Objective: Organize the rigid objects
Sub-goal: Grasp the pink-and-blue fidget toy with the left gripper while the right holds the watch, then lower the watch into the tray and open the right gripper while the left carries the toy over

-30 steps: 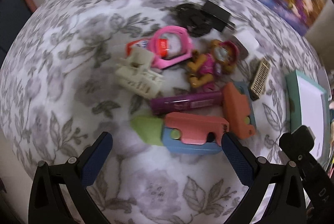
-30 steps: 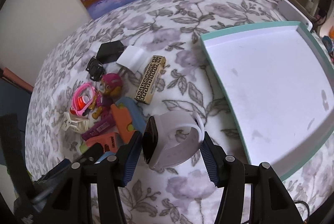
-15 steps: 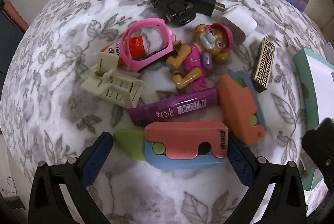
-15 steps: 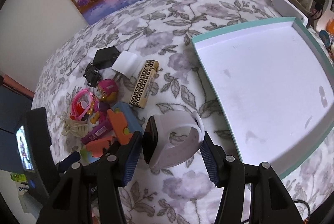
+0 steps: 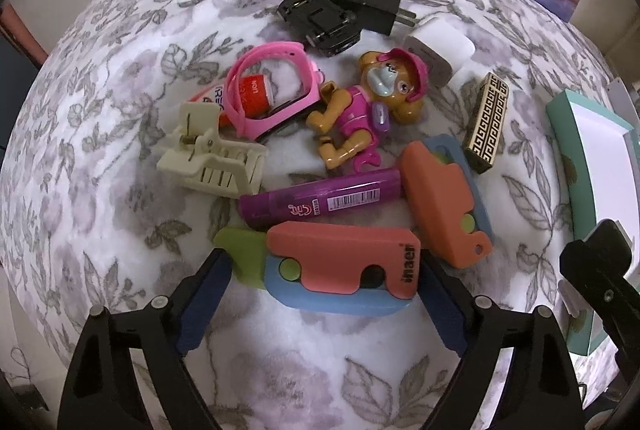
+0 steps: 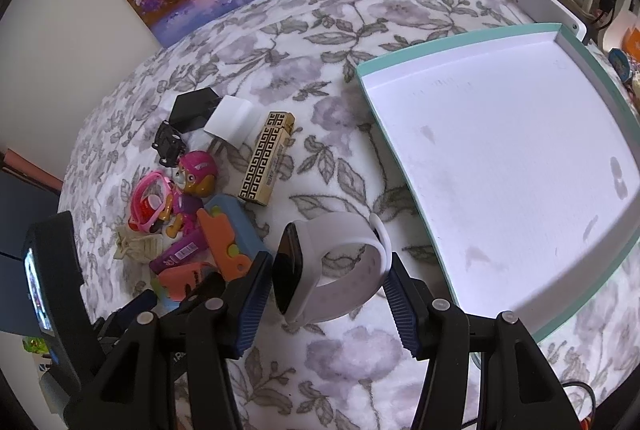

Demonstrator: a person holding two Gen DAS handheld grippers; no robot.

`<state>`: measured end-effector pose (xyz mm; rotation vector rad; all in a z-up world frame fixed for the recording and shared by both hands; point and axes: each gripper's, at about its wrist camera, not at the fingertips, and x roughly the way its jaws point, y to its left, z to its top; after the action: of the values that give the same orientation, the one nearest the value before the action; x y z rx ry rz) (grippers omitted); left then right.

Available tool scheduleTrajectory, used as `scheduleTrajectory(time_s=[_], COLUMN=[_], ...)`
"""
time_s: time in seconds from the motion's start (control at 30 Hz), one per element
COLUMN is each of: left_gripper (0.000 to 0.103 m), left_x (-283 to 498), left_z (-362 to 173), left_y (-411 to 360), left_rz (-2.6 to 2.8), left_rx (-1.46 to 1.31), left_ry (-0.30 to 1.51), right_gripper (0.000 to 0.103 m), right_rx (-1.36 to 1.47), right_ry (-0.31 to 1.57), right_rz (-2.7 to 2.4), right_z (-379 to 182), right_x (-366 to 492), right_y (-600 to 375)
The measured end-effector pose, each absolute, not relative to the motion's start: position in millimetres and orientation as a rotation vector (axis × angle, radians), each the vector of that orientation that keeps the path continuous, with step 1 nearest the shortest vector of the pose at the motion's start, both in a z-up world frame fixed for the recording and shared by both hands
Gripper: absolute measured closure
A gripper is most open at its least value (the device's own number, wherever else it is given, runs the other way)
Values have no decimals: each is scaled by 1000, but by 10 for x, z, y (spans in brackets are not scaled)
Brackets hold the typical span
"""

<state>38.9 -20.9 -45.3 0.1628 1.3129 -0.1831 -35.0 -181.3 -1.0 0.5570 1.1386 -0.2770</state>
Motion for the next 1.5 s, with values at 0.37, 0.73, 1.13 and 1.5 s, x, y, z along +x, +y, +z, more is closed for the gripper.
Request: scheduleTrajectory(time_s=[0.37, 0.73, 1.13, 1.5], left_gripper=[31, 31, 31, 31], left_x=[402, 344, 232, 167], left_z=[-214, 14, 495, 477], left_y=[-176, -7, -705, -1766], left_rz=[-241, -266, -416, -556], left_rx=[103, -19, 59, 206], left_ry=[1299, 1243, 1097, 1048], right_gripper=[44, 44, 44, 44], right_rx=[541, 485, 474, 627], right_ry=[1148, 1088, 1005, 945], right_rz=[-284, -282, -410, -582], right_z=[-18, 155, 277, 194], right_x=[-339, -335, -393, -658], right_y=[-1797, -1770, -2186, -3115])
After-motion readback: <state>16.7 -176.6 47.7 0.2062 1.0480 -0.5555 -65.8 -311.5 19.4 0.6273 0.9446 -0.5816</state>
